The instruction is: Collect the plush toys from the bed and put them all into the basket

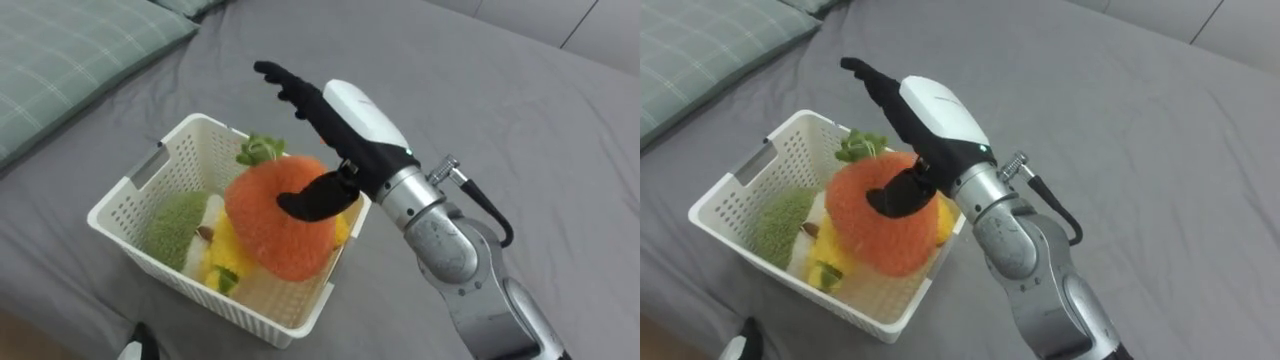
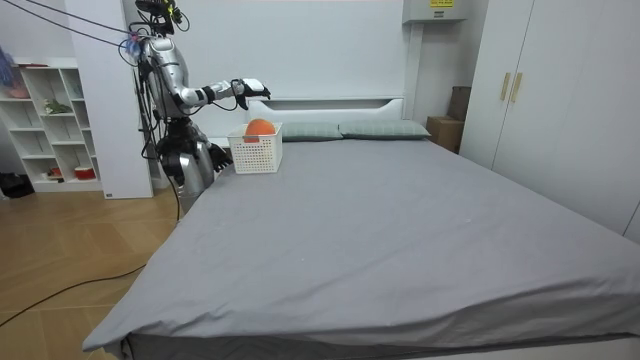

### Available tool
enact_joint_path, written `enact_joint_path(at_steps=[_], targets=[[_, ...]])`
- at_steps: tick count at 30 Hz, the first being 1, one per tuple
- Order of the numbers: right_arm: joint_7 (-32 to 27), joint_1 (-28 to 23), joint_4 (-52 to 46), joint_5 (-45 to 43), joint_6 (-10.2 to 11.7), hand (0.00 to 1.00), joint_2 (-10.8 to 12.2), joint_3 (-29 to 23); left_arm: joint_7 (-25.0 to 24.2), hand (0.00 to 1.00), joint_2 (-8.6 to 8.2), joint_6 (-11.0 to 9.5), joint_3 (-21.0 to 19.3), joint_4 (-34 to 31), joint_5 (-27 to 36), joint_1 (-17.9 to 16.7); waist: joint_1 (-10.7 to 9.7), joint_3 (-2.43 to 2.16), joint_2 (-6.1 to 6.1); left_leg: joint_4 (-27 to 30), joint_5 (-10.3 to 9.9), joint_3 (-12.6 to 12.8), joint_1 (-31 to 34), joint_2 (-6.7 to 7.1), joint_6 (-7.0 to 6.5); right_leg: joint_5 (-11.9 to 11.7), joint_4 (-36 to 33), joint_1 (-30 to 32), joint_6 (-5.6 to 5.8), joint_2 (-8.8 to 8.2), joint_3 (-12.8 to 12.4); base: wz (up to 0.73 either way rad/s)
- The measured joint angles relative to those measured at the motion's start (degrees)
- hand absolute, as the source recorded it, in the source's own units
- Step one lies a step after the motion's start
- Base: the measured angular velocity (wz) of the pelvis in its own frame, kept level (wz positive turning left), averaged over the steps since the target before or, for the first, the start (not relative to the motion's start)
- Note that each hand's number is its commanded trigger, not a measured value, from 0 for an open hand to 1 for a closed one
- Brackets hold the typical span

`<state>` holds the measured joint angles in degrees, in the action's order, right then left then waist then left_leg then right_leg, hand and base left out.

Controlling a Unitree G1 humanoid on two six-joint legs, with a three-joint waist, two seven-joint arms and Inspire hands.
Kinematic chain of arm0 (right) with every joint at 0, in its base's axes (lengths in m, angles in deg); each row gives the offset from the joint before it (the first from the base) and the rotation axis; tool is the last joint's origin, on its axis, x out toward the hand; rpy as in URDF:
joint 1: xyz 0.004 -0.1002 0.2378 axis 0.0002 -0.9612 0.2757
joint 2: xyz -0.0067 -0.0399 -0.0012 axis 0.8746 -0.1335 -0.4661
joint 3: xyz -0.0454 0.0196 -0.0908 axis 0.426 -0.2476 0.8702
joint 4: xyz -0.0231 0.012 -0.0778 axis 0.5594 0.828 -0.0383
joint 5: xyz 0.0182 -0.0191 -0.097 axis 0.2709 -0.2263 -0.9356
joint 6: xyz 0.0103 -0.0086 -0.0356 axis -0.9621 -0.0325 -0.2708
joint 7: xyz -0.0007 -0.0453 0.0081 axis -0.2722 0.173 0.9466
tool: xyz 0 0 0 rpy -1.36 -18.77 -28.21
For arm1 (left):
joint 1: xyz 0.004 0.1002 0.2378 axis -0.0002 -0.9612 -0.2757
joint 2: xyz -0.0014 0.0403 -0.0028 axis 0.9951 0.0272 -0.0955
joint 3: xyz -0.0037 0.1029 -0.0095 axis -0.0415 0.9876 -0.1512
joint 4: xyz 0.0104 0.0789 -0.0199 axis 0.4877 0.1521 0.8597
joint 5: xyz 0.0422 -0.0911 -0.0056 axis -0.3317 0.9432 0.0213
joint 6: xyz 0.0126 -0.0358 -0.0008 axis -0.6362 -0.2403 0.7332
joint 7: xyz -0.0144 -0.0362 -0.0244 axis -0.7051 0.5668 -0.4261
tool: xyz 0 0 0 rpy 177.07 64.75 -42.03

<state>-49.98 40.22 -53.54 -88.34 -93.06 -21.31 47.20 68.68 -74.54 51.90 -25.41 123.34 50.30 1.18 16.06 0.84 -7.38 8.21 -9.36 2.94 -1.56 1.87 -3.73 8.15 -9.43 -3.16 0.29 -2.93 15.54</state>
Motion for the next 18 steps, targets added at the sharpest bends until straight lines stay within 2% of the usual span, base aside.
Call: enact_joint_path(at_steps=[7, 15, 18], targets=[[0.2, 0.0, 2.8, 0.0, -0.3, 0.0, 0.3, -0.4, -2.5, 0.0, 0.7, 0.1, -0.6, -0.5, -2.4, 0.2, 0.0, 0.03, 0.01, 0.4, 0.0, -0.2, 0.3, 0.06, -0.01, 0.0, -0.2, 0.1, 0.01, -0.55, 0.3, 0.0], [0.3, -0.2, 3.8, 0.1, -0.4, 0.0, -0.1, -1.2, -5.6, 0.0, 1.14, 0.1, -2.0, -1.4, -3.9, 0.2, -0.4, 0.27, 0.38, 1.1, -0.3, -0.1, 0.9, 0.1, -0.29, 0.0, -0.4, 0.1, 0.06, -0.8, 0.3, 0.02], [0.3, -0.7, 3.8, 0.8, -0.1, 0.0, -0.1, -1.3, -6.4, 0.0, 1.2, 0.0, -2.0, -1.6, -3.8, 0.2, -0.9, 0.5, 0.71, 1.3, -0.3, -0.2, 1.0, 0.2, -0.35, -0.1, -0.4, 0.1, 0.18, -0.91, 0.3, 0.01]])
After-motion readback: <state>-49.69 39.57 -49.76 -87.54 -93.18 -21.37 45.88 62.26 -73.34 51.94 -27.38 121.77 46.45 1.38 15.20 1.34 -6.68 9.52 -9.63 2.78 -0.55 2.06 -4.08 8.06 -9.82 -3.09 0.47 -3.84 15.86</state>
